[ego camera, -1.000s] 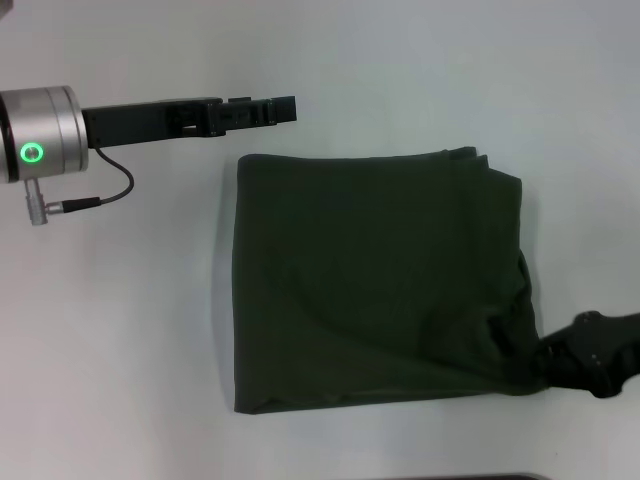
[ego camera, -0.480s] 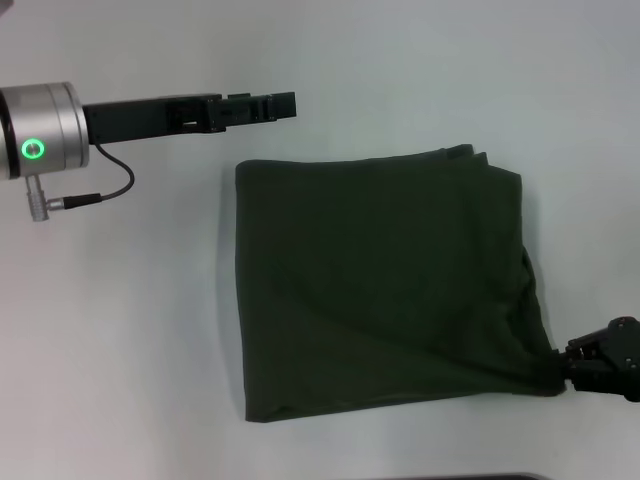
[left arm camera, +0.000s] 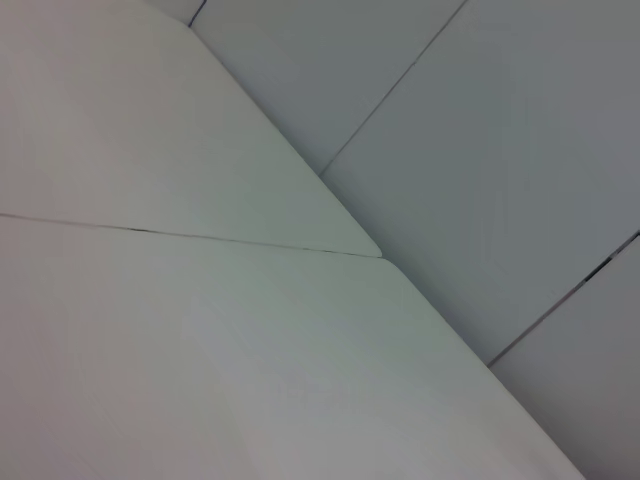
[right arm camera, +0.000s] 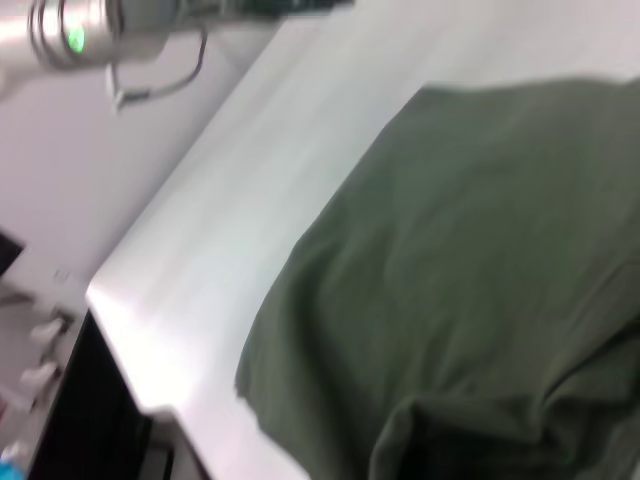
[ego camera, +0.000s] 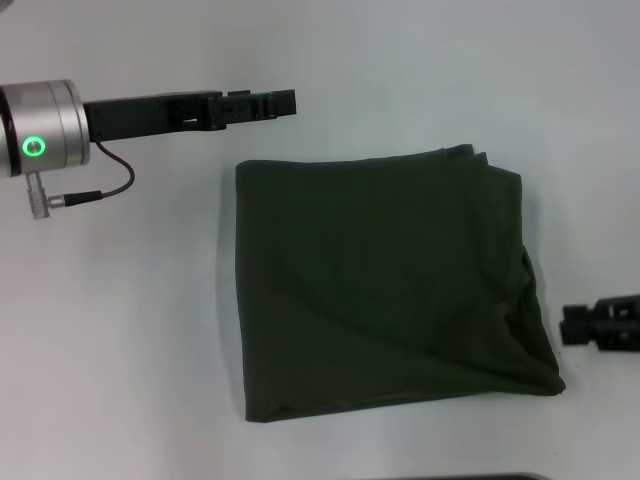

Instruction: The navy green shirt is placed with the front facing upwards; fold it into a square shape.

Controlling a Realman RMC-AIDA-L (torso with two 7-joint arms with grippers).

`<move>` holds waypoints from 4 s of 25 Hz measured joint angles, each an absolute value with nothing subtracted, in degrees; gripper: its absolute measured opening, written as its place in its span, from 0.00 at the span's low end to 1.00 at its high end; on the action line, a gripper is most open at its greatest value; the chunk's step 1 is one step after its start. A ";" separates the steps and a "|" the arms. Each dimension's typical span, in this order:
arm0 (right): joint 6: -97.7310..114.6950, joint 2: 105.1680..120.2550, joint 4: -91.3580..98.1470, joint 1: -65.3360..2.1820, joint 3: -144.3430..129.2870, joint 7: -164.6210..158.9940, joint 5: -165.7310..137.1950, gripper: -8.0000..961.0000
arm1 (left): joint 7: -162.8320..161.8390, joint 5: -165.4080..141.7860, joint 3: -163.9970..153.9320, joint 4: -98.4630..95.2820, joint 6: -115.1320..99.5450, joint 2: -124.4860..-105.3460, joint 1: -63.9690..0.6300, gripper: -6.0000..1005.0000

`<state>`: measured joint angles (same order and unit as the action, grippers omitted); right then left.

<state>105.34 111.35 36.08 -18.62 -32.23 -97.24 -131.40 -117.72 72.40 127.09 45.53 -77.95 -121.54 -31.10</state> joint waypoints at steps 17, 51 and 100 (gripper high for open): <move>100.10 112.65 35.58 -22.91 -19.17 -104.78 -130.96 0.73 | -115.64 72.23 127.21 46.08 -77.91 -121.07 -31.28 0.92; 84.77 113.82 27.42 -30.47 -22.41 -111.24 -131.42 0.77 | -112.84 71.18 127.70 45.78 -75.82 -121.01 -31.49 0.92; 82.88 114.33 30.84 -35.83 -24.68 -113.55 -130.34 0.06 | -112.27 71.01 127.45 44.92 -74.97 -121.09 -31.02 0.92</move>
<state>82.88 114.33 30.84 -35.83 -24.68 -113.55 -130.34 -112.27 71.01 127.45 44.92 -74.97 -121.09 -31.02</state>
